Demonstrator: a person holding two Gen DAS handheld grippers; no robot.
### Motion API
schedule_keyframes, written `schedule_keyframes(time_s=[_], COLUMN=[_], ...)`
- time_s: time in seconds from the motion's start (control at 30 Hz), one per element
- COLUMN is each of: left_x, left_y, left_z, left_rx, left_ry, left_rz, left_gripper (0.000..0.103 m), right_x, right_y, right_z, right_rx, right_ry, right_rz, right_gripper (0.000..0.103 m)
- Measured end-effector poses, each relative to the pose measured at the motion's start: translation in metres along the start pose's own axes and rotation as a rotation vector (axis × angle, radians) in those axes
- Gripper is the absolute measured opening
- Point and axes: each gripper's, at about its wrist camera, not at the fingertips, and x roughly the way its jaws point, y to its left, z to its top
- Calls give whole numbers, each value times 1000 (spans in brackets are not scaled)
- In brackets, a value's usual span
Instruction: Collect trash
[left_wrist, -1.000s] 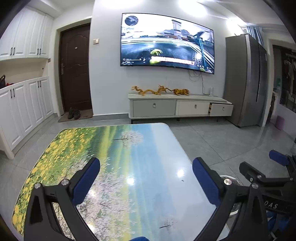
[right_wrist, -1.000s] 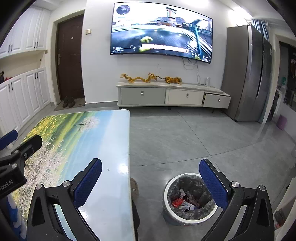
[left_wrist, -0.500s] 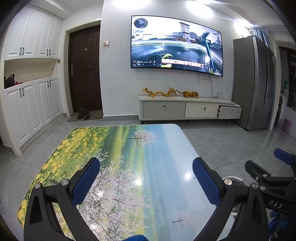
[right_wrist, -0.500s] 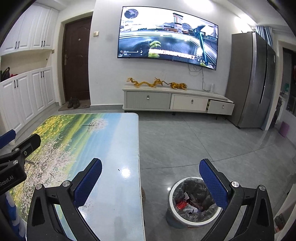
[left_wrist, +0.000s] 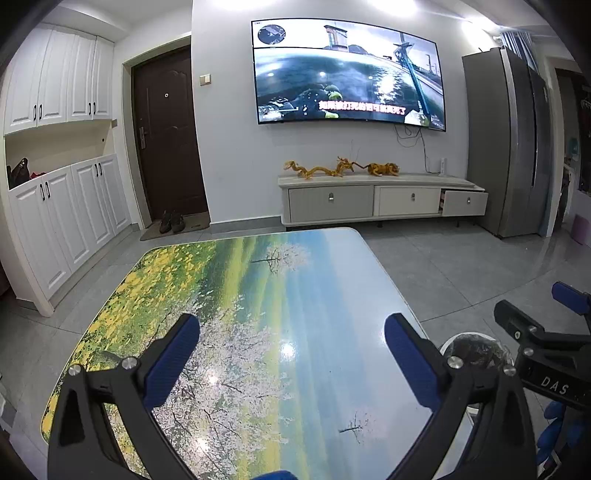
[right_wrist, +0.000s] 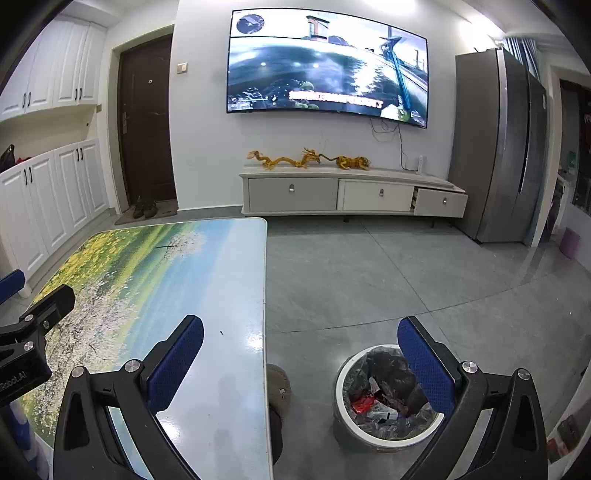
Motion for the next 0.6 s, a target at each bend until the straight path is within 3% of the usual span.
schedule_keyframes(time_s=[0.6], left_x=[-9], left_y=[0], left_z=[0], left_rx=[-1], left_ry=[-13], left_rz=[-16], left_gripper=[101], right_x=[-10], right_y=[7], right_z=[1], right_rx=[-13], right_ry=[-25], right_rz=[-21], right_gripper=[103])
